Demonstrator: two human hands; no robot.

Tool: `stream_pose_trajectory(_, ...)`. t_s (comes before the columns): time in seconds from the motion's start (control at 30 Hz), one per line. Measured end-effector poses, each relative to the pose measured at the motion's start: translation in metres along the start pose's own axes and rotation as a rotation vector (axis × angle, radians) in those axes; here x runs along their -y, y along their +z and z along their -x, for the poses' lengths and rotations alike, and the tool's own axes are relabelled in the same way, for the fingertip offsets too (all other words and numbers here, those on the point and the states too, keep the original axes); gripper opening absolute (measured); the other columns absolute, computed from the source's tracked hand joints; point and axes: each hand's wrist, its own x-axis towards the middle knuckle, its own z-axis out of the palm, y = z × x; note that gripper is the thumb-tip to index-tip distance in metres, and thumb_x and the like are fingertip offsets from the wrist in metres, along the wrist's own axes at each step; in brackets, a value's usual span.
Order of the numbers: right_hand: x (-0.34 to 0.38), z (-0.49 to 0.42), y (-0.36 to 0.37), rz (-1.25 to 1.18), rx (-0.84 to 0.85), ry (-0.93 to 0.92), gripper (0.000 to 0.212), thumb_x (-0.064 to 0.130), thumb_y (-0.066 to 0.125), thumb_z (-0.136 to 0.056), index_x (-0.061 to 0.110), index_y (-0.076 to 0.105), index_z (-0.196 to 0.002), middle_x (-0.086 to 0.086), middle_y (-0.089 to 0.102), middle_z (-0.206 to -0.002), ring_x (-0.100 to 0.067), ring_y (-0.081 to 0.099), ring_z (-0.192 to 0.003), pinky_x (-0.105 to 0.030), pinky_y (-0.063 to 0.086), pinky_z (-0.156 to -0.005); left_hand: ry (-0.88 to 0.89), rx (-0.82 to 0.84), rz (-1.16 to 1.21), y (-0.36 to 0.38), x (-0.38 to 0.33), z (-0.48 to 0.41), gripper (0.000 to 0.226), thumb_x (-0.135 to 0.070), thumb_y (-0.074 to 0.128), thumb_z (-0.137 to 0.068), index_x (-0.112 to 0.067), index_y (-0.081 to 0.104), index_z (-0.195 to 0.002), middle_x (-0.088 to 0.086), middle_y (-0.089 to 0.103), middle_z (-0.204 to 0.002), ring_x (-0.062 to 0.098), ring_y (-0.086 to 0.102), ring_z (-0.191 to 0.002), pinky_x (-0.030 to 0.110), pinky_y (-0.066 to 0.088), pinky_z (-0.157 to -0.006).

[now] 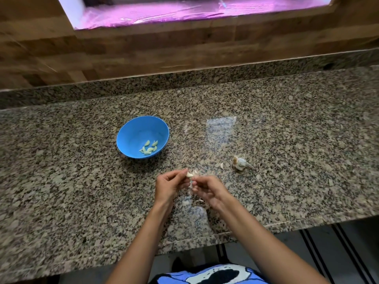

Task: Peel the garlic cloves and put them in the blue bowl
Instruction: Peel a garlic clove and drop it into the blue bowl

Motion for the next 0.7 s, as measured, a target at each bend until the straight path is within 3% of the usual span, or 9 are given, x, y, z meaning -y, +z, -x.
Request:
stream_pose_trajectory(0.03,0.003,0.003,-0.001,-0.12,0.023,0.069,0.012,-0.003,0.055,-0.087,-0.005,0.063,-0.079,-0.01,0.06,-0.063,-0.014,0.055,-0.05,-0.019,0.052,-0.046,-0.009,0.008,0.025,-0.001,-0.001,0.001,0.009,-0.001,0.067,-0.08,0.004,0.071,-0.087,0.018,0.07,-0.077,0.02,0.067,-0.061,0.023,0.058,-0.06)
stream_pose_trajectory(0.07,0.001,0.002,-0.001,-0.05,0.018,0.03,0.013,-0.002,0.055,-0.088,-0.005,0.063,-0.078,-0.011,0.06,-0.063,-0.014,0.055,-0.05,-0.018,0.051,-0.046,-0.009,0.007,0.024,-0.002,-0.002,0.001,0.008,0.0,0.067,-0.08,0.003,0.071,-0.086,0.019,0.07,-0.077,0.021,0.067,-0.061,0.024,0.058,-0.061)
stream_pose_trajectory(0.2,-0.006,0.005,0.003,0.523,-0.169,-0.346,0.018,0.011,0.058,-0.089,0.004,0.069,-0.076,0.004,0.055,-0.055,-0.005,0.046,-0.048,-0.015,0.038,-0.046,0.028,-0.036,-0.078,-0.005,0.004,0.005,0.013,0.002,0.07,-0.078,0.005,0.07,-0.091,0.024,0.07,-0.087,0.027,0.069,-0.07,0.024,0.058,-0.061)
stream_pose_trajectory(0.27,-0.006,0.001,0.002,0.315,-0.126,-0.26,0.017,0.006,0.058,-0.088,0.0,0.067,-0.075,-0.001,0.058,-0.056,-0.01,0.051,-0.049,-0.024,0.048,-0.047,0.048,-0.064,-0.057,-0.004,0.005,0.005,0.016,0.004,0.068,-0.079,0.007,0.068,-0.095,0.024,0.069,-0.09,0.029,0.069,-0.075,0.026,0.059,-0.064)
stream_pose_trajectory(0.33,-0.003,0.002,-0.003,-0.012,-0.032,-0.055,0.014,0.0,0.057,-0.088,-0.002,0.063,-0.075,-0.007,0.06,-0.058,-0.013,0.055,-0.047,-0.022,0.052,-0.045,0.058,-0.099,0.021,-0.002,0.002,0.005,0.017,0.007,0.065,-0.08,0.008,0.067,-0.097,0.02,0.07,-0.091,0.026,0.069,-0.077,0.027,0.059,-0.068)
stream_pose_trajectory(0.37,-0.002,0.003,-0.007,-0.039,-0.011,-0.023,0.014,0.0,0.057,-0.088,-0.002,0.063,-0.075,-0.008,0.061,-0.059,-0.013,0.056,-0.047,-0.02,0.051,-0.045,0.045,-0.112,0.081,-0.004,0.0,0.005,0.018,0.009,0.064,-0.079,0.008,0.067,-0.097,0.018,0.071,-0.092,0.024,0.069,-0.077,0.028,0.059,-0.07)
stream_pose_trajectory(0.53,-0.012,0.003,-0.017,0.233,-0.123,-0.247,0.01,0.011,0.066,-0.084,0.004,0.068,-0.076,-0.011,0.067,-0.068,-0.016,0.058,-0.051,-0.024,0.05,-0.049,-0.054,-0.046,0.202,-0.012,-0.002,0.005,0.023,0.015,0.061,-0.076,0.005,0.067,-0.096,0.013,0.073,-0.092,0.02,0.071,-0.076,0.024,0.058,-0.069)
stream_pose_trajectory(0.6,-0.017,0.001,-0.02,0.361,-0.178,-0.306,0.014,0.018,0.071,-0.079,0.007,0.069,-0.072,-0.007,0.068,-0.064,-0.014,0.058,-0.048,-0.026,0.05,-0.05,-0.084,-0.033,0.19,-0.015,0.001,0.005,0.024,0.015,0.062,-0.075,0.004,0.068,-0.095,0.016,0.072,-0.095,0.021,0.07,-0.079,0.022,0.058,-0.067)
stream_pose_trajectory(0.7,-0.021,-0.003,-0.023,0.571,-0.27,-0.389,0.022,0.028,0.072,-0.078,0.014,0.064,-0.063,0.0,0.063,-0.055,-0.006,0.053,-0.043,-0.019,0.045,-0.048,-0.085,-0.028,0.144,-0.017,0.008,0.003,0.025,0.015,0.064,-0.074,0.004,0.07,-0.095,0.019,0.068,-0.104,0.023,0.069,-0.084,0.02,0.057,-0.066)
